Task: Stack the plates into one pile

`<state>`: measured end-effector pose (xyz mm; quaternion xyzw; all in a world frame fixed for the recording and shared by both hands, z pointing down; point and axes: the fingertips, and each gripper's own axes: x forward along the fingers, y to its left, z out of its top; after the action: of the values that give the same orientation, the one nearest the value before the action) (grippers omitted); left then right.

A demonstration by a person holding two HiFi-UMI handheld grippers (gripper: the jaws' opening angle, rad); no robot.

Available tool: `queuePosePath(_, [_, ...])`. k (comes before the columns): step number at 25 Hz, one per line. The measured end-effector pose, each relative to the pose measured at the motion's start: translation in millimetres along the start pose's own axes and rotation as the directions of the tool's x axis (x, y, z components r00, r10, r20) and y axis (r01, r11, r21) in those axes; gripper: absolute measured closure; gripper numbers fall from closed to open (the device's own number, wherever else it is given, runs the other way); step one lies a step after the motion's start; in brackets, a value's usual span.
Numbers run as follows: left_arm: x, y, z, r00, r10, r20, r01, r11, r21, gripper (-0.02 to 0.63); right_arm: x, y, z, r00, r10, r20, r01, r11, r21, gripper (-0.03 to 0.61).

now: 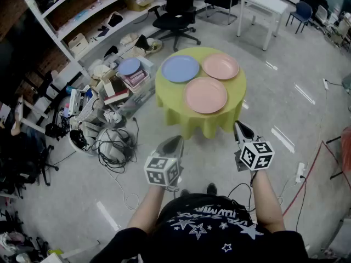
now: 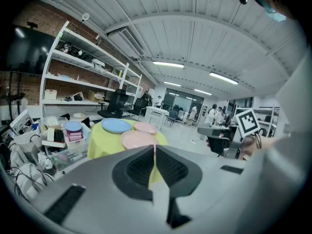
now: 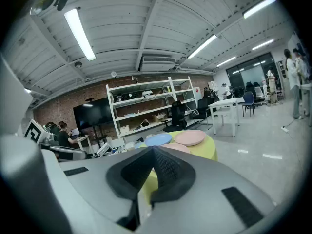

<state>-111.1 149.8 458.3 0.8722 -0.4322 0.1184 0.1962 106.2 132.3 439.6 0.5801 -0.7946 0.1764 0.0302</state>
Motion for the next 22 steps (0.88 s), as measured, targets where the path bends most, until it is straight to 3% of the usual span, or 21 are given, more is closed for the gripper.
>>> queuePosePath(9, [2, -12, -8, 0.999, 0.013, -0.029, -0.013, 1.000, 0.005, 0.589, -5, -6, -3, 1.000, 0.016, -0.014, -0.017, 1.000, -0.004, 0.563])
queuePosePath(14, [4, -18, -25, 0.997, 0.043, -0.063, -0.044, 0.999, -0.023, 0.589, -3, -20, -16, 0.996, -0.026, -0.080, 0.023, 0.999, -0.039, 0.563])
queuePosePath(18, [7, -28, -22, 0.997, 0.064, -0.041, -0.065, 0.997, -0.032, 0.589, -2, -17, -13, 0.996, 0.083, -0.038, -0.082, 0.996, 0.030, 0.562])
queuePosePath(22, [7, -36, -21, 0.995, 0.098, -0.029, -0.099, 0.995, -0.027, 0.589, 0, -25, -19, 0.993, 0.100, -0.060, -0.100, 0.995, 0.008, 0.561])
